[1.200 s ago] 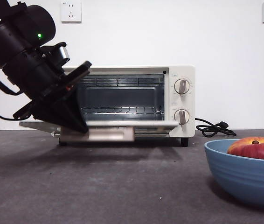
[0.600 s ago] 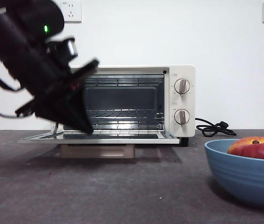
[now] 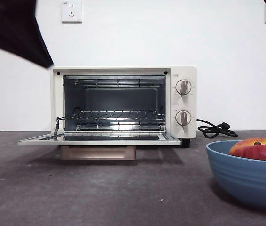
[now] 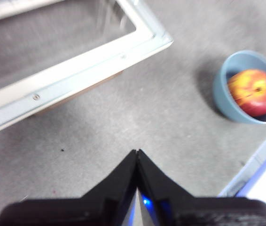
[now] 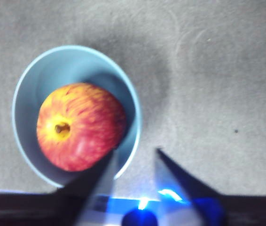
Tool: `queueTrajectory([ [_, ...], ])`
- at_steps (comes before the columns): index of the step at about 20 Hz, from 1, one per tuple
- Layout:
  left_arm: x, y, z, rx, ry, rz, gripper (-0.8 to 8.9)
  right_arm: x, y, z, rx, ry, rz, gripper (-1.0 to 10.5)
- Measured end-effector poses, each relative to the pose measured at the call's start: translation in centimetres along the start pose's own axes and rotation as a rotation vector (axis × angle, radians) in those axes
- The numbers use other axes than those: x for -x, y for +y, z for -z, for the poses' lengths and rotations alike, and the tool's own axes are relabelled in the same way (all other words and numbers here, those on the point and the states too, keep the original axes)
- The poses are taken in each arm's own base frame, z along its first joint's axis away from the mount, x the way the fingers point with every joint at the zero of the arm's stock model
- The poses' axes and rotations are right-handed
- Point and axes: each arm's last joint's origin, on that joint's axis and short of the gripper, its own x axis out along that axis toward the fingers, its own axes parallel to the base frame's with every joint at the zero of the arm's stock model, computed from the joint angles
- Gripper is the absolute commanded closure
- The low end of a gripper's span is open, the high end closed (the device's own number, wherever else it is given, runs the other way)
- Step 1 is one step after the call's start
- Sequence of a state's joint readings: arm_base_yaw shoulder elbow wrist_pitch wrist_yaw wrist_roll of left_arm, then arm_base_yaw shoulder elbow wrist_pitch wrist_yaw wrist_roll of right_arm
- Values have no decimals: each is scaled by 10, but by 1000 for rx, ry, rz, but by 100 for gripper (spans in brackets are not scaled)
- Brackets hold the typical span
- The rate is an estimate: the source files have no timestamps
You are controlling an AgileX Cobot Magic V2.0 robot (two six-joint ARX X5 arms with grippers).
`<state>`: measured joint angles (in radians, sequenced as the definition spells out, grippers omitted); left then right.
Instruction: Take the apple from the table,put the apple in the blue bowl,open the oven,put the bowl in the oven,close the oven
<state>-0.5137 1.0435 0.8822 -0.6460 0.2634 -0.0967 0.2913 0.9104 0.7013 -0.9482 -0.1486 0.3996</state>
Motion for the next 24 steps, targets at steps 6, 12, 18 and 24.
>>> queueTrajectory([
  [6,37,-9,12,-17,-66,7,820,-21,-1,-11,1,80,43,716],
  [12,45,-10,20,-4,-33,3,820,-50,0,-25,9,140,68,730],
  [18,45,-10,21,-3,-33,4,819,-65,-1,-28,36,195,79,958],
  [24,45,-10,25,9,4,0,819,-50,5,-35,-9,201,67,958],
])
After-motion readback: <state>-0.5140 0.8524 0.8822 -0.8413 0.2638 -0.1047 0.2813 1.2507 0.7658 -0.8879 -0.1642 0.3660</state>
